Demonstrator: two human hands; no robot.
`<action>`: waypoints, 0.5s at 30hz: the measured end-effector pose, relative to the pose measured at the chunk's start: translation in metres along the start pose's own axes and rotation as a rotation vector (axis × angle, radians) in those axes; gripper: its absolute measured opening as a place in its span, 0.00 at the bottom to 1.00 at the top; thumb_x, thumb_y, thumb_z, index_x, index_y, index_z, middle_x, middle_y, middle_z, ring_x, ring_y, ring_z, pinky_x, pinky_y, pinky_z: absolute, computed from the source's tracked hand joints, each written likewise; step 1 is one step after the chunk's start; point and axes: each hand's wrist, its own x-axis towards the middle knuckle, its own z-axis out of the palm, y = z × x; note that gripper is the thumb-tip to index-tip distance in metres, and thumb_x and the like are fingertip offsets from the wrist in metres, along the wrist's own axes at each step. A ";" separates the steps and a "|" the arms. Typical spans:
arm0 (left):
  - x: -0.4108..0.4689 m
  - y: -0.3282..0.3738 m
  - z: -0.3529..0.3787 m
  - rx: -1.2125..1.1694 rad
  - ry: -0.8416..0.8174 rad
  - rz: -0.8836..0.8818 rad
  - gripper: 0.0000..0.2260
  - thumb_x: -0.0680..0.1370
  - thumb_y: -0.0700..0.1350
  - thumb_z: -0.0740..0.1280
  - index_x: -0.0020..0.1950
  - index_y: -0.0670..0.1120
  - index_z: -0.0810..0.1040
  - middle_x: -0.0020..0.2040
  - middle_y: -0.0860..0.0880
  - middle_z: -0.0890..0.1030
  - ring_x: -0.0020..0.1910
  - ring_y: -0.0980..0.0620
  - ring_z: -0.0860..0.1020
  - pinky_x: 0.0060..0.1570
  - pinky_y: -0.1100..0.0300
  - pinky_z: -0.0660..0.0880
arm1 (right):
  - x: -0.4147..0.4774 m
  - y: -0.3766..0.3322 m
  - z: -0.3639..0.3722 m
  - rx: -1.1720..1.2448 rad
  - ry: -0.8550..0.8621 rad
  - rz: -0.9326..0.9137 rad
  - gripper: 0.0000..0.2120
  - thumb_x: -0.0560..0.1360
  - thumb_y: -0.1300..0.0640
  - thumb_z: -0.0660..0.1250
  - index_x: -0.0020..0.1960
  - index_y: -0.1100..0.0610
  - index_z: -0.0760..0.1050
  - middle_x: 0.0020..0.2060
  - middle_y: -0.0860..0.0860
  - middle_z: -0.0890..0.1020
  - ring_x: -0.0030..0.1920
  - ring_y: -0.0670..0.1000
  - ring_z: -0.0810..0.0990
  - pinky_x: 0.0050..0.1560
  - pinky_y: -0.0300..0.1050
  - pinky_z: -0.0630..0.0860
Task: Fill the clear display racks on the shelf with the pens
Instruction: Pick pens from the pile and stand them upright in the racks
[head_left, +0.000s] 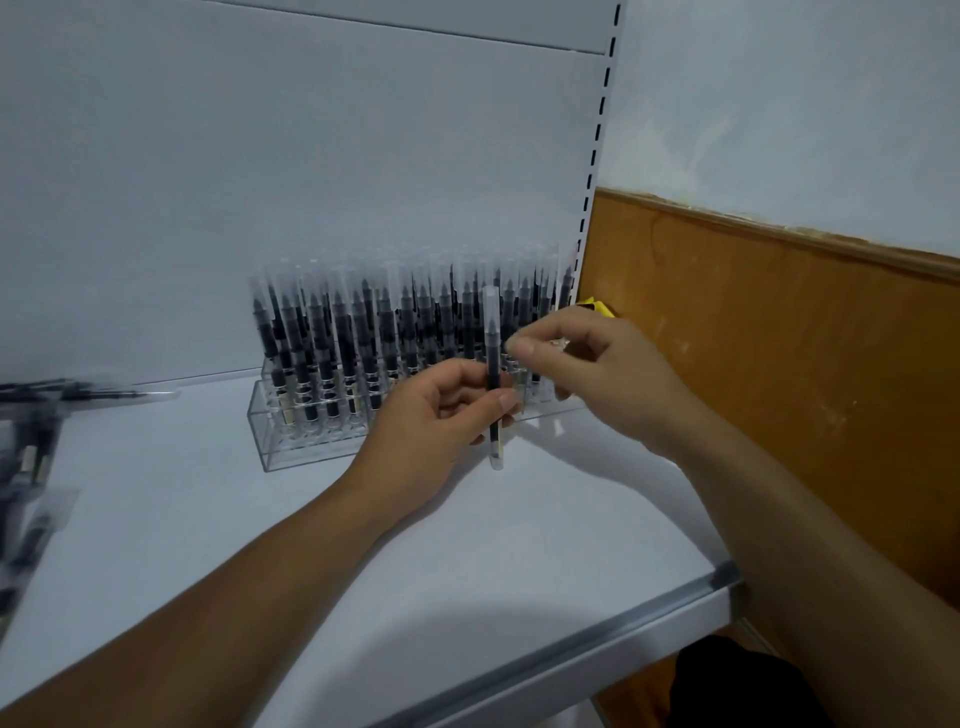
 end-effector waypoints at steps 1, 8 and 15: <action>0.000 0.000 0.000 0.010 -0.003 0.012 0.07 0.71 0.49 0.70 0.48 0.51 0.81 0.44 0.49 0.86 0.45 0.53 0.84 0.39 0.68 0.76 | -0.002 -0.003 0.004 -0.021 -0.045 -0.011 0.07 0.75 0.46 0.69 0.50 0.45 0.81 0.47 0.42 0.81 0.39 0.41 0.77 0.40 0.39 0.78; -0.004 0.007 -0.003 0.370 0.063 0.098 0.13 0.71 0.61 0.66 0.51 0.57 0.80 0.46 0.59 0.83 0.47 0.60 0.81 0.51 0.57 0.79 | 0.005 -0.010 -0.006 0.206 0.112 -0.048 0.02 0.76 0.57 0.70 0.47 0.52 0.81 0.38 0.45 0.82 0.32 0.40 0.75 0.33 0.34 0.73; -0.007 0.019 -0.005 0.854 0.127 0.377 0.15 0.76 0.57 0.63 0.59 0.53 0.80 0.53 0.62 0.78 0.54 0.63 0.75 0.57 0.57 0.73 | 0.035 0.005 -0.036 0.165 0.474 0.005 0.02 0.78 0.56 0.68 0.47 0.53 0.79 0.39 0.49 0.80 0.32 0.45 0.73 0.33 0.38 0.74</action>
